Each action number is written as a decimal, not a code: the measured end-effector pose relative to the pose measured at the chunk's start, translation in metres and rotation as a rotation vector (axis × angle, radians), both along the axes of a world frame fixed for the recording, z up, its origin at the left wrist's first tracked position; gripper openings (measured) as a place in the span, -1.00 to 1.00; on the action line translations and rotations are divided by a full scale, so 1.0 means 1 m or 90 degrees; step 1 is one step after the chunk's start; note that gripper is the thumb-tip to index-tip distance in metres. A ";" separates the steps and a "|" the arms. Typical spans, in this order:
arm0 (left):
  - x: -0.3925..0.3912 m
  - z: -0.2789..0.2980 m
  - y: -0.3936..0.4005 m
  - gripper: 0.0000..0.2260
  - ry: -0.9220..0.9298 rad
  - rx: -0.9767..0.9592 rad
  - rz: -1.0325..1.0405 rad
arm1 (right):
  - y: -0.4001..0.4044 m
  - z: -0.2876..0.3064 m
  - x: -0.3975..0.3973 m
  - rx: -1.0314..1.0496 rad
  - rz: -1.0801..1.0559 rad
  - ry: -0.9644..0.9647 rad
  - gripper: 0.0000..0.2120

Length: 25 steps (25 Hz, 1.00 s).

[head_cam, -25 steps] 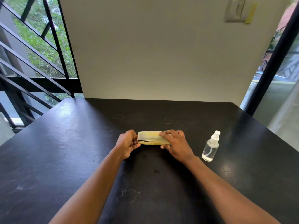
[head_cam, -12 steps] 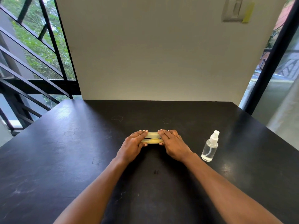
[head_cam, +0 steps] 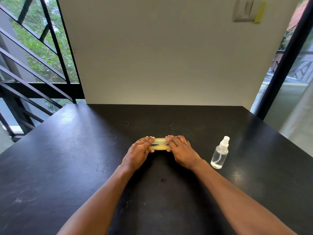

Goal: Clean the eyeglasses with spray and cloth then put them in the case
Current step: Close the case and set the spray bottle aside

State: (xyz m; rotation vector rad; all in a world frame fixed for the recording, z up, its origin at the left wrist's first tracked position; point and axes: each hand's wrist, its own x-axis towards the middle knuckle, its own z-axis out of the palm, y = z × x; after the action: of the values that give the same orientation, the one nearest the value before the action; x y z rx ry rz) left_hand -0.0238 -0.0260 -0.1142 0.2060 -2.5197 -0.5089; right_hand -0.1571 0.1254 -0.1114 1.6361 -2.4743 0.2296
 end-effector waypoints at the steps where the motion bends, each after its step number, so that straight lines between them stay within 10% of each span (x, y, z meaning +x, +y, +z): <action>1: 0.000 0.000 0.000 -0.62 -0.001 0.001 0.001 | 0.000 0.000 0.000 0.002 0.001 0.005 -0.53; 16: 0.000 -0.004 0.002 -0.62 0.005 0.095 0.012 | 0.003 -0.009 -0.002 -0.082 -0.010 -0.058 -0.57; 25: -0.009 0.000 0.020 -0.68 0.058 0.544 0.257 | -0.004 0.001 0.006 -0.374 -0.270 -0.421 -0.68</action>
State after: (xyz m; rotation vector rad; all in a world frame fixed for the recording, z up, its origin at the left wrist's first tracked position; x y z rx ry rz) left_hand -0.0330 -0.0064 -0.1141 0.9491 -1.9435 -1.3436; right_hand -0.1515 0.1218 -0.1106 0.8479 -2.6969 1.4590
